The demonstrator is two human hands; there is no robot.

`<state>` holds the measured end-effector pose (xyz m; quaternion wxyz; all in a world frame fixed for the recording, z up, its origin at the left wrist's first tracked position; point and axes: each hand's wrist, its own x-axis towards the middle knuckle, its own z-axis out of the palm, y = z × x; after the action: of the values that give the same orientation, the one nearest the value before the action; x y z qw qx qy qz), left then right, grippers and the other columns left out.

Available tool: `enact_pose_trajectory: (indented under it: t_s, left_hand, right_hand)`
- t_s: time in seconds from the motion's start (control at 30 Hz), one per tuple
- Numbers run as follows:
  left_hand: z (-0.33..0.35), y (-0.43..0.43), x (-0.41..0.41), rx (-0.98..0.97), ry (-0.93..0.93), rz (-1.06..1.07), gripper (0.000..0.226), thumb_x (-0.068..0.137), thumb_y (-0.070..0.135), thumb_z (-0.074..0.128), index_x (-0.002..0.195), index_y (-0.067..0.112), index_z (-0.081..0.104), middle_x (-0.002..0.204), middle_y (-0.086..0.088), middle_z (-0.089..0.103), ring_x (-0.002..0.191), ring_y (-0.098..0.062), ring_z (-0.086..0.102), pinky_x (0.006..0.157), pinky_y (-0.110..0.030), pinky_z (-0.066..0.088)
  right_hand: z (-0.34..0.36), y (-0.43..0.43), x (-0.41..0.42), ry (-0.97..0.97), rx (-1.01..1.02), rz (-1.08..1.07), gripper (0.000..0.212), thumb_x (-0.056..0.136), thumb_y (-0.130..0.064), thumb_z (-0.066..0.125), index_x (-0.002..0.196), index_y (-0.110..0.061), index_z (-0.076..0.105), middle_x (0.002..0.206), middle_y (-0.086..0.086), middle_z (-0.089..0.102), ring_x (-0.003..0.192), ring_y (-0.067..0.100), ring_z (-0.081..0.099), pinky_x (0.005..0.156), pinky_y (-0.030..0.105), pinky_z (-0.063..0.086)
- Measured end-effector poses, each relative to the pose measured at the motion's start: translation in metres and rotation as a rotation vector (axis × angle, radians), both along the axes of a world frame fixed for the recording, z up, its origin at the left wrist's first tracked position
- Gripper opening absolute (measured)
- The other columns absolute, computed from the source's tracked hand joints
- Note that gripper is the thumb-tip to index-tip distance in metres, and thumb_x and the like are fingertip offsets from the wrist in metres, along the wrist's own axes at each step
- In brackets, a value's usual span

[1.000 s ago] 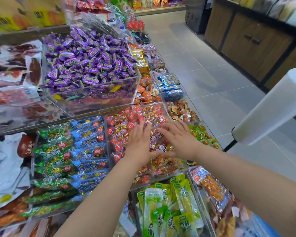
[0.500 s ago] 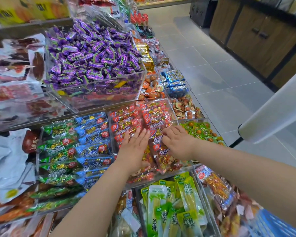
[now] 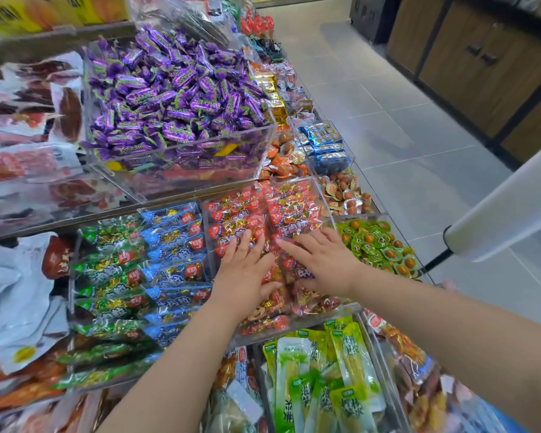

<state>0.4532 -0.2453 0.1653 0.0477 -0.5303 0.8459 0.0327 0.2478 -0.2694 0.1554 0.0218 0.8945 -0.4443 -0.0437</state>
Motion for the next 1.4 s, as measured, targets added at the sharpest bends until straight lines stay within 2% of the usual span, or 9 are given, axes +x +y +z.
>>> enact_pose_trajectory:
  t_s: [0.1,0.2,0.4,0.63,0.8,1.0,1.1,1.27,1.4]
  left_hand:
    - [-0.001,-0.004,0.001,0.058,-0.018,-0.029,0.061,0.092,0.063,0.037,0.142,0.03,0.033,0.162,-0.005,0.005,0.147,-0.035,-0.013,0.114,-0.046,-0.017]
    - [-0.001,-0.006,0.007,0.068,-0.009,-0.02,0.076,0.083,0.075,0.039,0.147,0.036,0.022,0.162,-0.003,-0.008,0.146,-0.031,-0.019,0.115,-0.046,-0.013]
    - [-0.001,-0.021,0.005,0.042,-0.084,0.179,0.132,0.059,0.095,0.036,0.145,0.022,-0.031,0.145,-0.014,-0.044,0.131,-0.028,-0.045,0.107,-0.053,-0.026]
    - [-0.006,-0.004,0.008,0.141,-0.112,0.066,0.121,0.058,0.096,0.035,0.148,0.037,-0.021,0.156,-0.012,-0.027,0.143,-0.028,-0.028,0.114,-0.054,-0.013]
    - [-0.001,-0.001,0.007,0.109,-0.123,0.083,0.124,0.052,0.099,0.027,0.138,0.038,-0.038,0.157,-0.011,-0.025,0.145,-0.028,-0.023,0.105,-0.061,-0.022]
    - [0.014,-0.052,-0.004,0.035,0.082,0.284,0.127,0.046,0.102,0.002,0.149,0.031,-0.016,0.16,-0.009,-0.017,0.145,-0.023,-0.025,0.106,-0.053,-0.023]
    - [0.01,-0.07,-0.007,0.093,0.025,0.313,0.126,0.054,0.099,0.011,0.151,0.023,-0.017,0.158,-0.015,-0.02,0.145,-0.029,-0.022,0.112,-0.054,-0.014]
    - [0.0,-0.066,-0.007,0.1,0.011,0.308,0.126,0.053,0.098,0.003,0.152,0.022,-0.013,0.161,-0.015,-0.004,0.149,-0.028,-0.003,0.117,-0.049,-0.004]
    - [0.012,-0.068,-0.007,0.15,0.041,0.318,0.114,0.065,0.093,0.014,0.152,0.024,-0.013,0.161,-0.014,-0.008,0.149,-0.027,-0.007,0.117,-0.05,-0.002]
  right_hand:
    - [-0.003,-0.011,0.004,0.013,0.028,-0.027,0.103,0.077,-0.067,0.051,0.148,-0.03,-0.014,0.154,0.005,0.017,0.143,0.026,0.011,0.115,0.043,-0.001]
    - [-0.006,-0.014,0.003,0.047,0.055,-0.062,0.104,0.079,-0.075,0.036,0.132,-0.026,-0.039,0.157,0.006,-0.015,0.143,0.025,-0.018,0.109,0.042,-0.022]
    - [0.006,-0.018,0.009,-0.106,0.001,-0.177,0.085,0.089,-0.063,0.028,0.15,-0.015,-0.004,0.158,0.011,-0.01,0.143,0.025,-0.02,0.111,0.04,-0.02]
    - [0.001,-0.008,0.007,-0.099,0.093,-0.175,0.084,0.084,-0.071,0.019,0.149,-0.017,0.021,0.158,0.01,0.012,0.146,0.025,0.007,0.117,0.044,0.009]
    - [0.008,-0.015,0.003,-0.072,0.085,-0.131,0.092,0.081,-0.076,0.024,0.151,-0.017,0.013,0.158,0.009,0.008,0.146,0.023,0.006,0.116,0.04,0.004]
    - [0.022,-0.065,0.019,-0.236,0.042,-0.271,0.069,0.095,-0.057,0.023,0.151,-0.019,0.011,0.159,0.004,0.003,0.146,0.019,-0.002,0.116,0.041,-0.004]
    - [0.023,-0.089,0.026,-0.149,0.108,-0.347,0.069,0.095,-0.057,0.018,0.151,-0.019,0.003,0.159,0.007,-0.003,0.146,0.021,-0.008,0.117,0.044,-0.005]
    - [0.013,-0.078,0.025,-0.161,0.044,-0.383,0.07,0.093,-0.059,0.015,0.151,-0.02,0.013,0.156,0.002,0.021,0.145,0.019,0.01,0.116,0.043,0.0]
    - [0.026,-0.083,0.022,-0.195,0.157,-0.382,0.066,0.095,-0.057,0.017,0.151,-0.023,0.008,0.159,-0.002,0.008,0.146,0.017,-0.002,0.116,0.041,-0.004]
